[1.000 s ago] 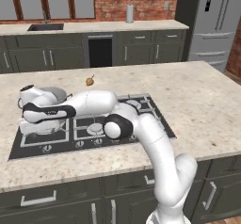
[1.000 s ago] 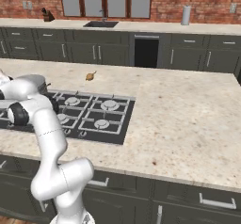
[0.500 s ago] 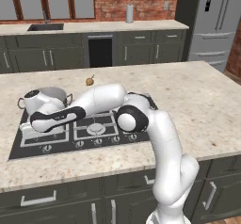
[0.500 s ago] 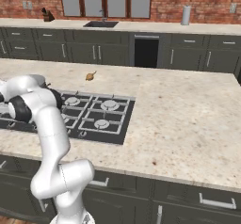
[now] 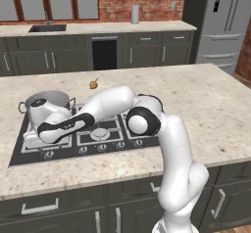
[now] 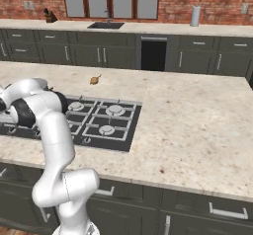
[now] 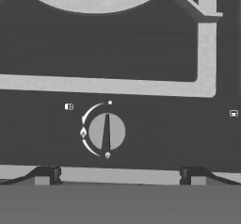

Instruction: Turn on the burner for the pot on the stove. Wait thirty seconds for the pot to heat up. Then add the onion to the pot.

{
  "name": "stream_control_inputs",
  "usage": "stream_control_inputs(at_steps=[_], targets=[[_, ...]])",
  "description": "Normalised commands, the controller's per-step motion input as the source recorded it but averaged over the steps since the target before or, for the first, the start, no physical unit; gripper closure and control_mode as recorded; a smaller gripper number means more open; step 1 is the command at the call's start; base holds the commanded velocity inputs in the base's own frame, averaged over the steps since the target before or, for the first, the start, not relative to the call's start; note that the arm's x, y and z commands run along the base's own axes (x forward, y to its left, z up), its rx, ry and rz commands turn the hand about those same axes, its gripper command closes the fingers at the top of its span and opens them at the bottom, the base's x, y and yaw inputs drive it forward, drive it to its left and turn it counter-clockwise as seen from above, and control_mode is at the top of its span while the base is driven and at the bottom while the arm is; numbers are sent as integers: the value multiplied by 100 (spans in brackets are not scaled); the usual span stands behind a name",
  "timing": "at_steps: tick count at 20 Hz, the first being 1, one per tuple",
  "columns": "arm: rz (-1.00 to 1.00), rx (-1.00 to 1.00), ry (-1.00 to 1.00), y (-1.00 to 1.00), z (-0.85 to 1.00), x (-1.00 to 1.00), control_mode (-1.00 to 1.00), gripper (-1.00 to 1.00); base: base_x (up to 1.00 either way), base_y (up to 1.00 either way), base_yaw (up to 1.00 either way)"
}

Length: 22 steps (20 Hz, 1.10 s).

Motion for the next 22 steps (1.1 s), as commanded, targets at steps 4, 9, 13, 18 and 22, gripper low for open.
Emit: stream_control_inputs(at_steps=[4, 9, 13, 18, 22], targets=[[-2, 0, 9, 10, 0, 9, -100, -100, 0, 0, 0], [-1, 0, -2, 2, -1, 8, -100, -100, 0, 0, 0], [-11, -4, -12, 19, -12, 35, -100, -100, 0, 0, 0], [-3, 0, -2, 4, 0, 7, -100, -100, 0, 0, 0], [0, 0, 0, 0, -11, 0, -100, -100, 0, 0, 0]])
